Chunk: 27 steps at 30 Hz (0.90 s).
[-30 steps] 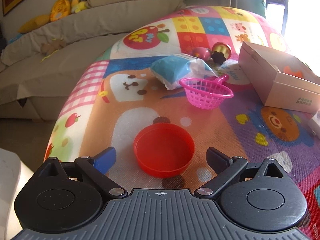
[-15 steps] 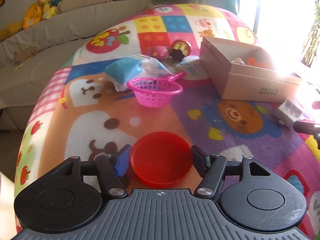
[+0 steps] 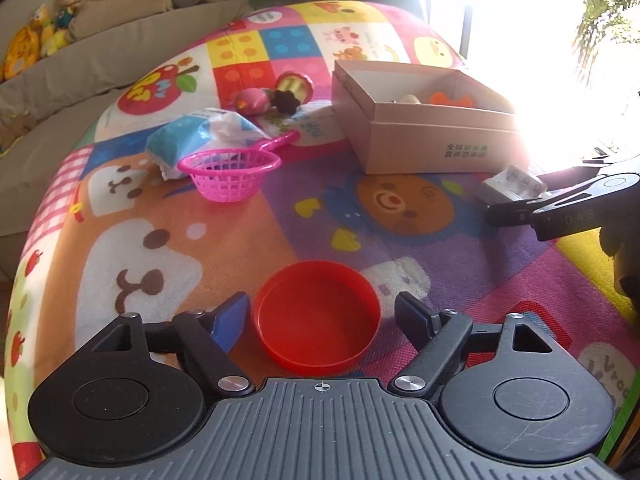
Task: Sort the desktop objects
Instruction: 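Lower the charger and red lid into the pink box and open both grippers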
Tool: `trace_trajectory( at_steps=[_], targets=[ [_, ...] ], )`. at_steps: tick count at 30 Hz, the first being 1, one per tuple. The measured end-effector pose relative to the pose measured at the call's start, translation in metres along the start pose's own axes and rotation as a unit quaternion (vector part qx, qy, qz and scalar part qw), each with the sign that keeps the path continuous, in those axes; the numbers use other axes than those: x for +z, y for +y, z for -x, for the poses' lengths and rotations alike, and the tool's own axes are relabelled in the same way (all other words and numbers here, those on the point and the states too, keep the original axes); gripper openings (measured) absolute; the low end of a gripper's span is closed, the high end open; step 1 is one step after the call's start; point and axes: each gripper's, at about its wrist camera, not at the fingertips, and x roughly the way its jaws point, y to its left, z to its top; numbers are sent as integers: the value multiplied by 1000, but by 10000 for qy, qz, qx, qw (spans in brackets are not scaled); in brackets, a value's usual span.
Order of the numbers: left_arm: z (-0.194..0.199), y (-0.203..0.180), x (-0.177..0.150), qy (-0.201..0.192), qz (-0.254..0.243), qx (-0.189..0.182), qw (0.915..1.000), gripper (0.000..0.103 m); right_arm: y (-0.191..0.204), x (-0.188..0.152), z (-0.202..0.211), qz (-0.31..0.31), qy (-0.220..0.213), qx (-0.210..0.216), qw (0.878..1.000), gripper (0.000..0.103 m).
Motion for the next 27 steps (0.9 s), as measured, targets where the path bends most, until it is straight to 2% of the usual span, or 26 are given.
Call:
trace_trajectory(
  at_steps=[1, 2, 7, 9, 12, 14, 17, 22, 24, 27],
  targets=[
    [1, -1, 0, -11, -23, 32, 10000, 71, 3, 0, 3, 24, -14, -52, 10000, 91],
    [2, -1, 1, -12, -30, 39, 10000, 69, 6, -1, 6, 47, -36, -70, 10000, 91],
    [13, -6, 21, -228, -26, -174, 9996, 69, 18, 0, 41, 227, -290, 212, 9991, 91],
    [23, -8, 43, -522, -87, -315, 9981, 69, 22, 9, 64, 349, -640, 209, 9971, 91],
    [38, -14, 82, -1044, -208, -426, 9934, 69, 19, 33, 107, 366, -1441, 75, 9889, 91],
    [43, -21, 110, -1367, -288, -519, 9888, 69, 10, 55, 130, 279, -1950, -148, 9803, 91],
    [35, -35, 140, -1621, -454, -511, 9844, 69, -6, 82, 139, 161, -2352, -522, 9704, 91],
    [6, -47, 174, -1440, -289, -852, 9855, 69, -39, 115, 108, -335, -2251, -660, 9715, 91],
    [-4, -50, 181, -1386, -284, -866, 9861, 69, -46, 121, 87, -456, -2217, -733, 9713, 91],
    [-13, -51, 186, -1338, -308, -795, 9873, 69, -53, 124, 56, -606, -1930, -511, 9780, 92]
  ],
)
